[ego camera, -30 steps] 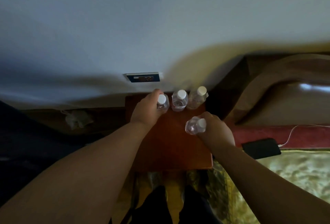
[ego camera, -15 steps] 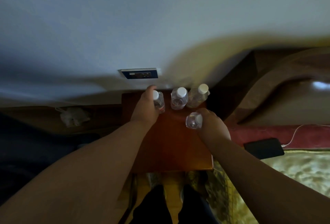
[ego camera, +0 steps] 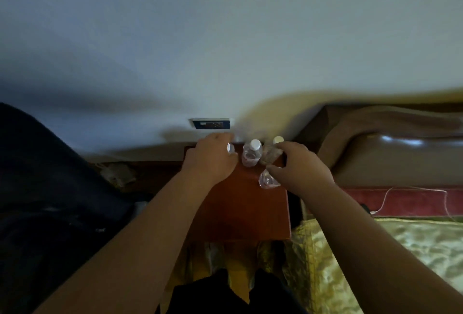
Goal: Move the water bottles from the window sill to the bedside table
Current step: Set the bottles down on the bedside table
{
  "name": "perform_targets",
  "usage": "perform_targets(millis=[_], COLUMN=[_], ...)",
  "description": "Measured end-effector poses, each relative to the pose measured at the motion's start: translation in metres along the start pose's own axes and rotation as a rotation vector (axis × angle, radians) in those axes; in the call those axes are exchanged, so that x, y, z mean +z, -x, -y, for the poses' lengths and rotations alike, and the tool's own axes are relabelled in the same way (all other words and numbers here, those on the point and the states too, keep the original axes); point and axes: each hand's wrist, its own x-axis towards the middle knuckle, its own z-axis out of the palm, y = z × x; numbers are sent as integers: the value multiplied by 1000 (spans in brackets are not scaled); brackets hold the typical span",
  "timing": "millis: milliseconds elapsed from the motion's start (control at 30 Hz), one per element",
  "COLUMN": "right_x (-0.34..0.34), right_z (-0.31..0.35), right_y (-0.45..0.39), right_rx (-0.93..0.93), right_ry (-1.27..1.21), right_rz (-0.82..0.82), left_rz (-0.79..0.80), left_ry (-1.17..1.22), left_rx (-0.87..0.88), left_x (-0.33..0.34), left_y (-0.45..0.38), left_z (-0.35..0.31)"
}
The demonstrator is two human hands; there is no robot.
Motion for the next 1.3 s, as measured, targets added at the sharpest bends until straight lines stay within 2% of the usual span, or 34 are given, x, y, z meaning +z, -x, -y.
perform_targets(millis=[267, 500, 700, 967, 1133, 1300], right_x=[-110, -171, -208, -233, -215, -175], right_z=[81, 121, 144, 143, 147, 164], right_y=[105, 158, 185, 196, 197, 203], right_rx=[-148, -287, -413, -592, -718, -865], right_ry=[-63, -11, 79, 119, 137, 196], right_rz=[-201, -293, -308, -275, -194, -32], left_rz=[-157, -361, -430, -524, -501, -538], left_ry=[-164, -246, -216, -155, -110, -44], left_rx=[99, 113, 8, -131, -301, -493], left_x=[-160, -238, -256, -253, -231, -203], left_y=[130, 210, 255, 291, 310, 354], left_z=[-43, -54, -68, -98, -96, -78])
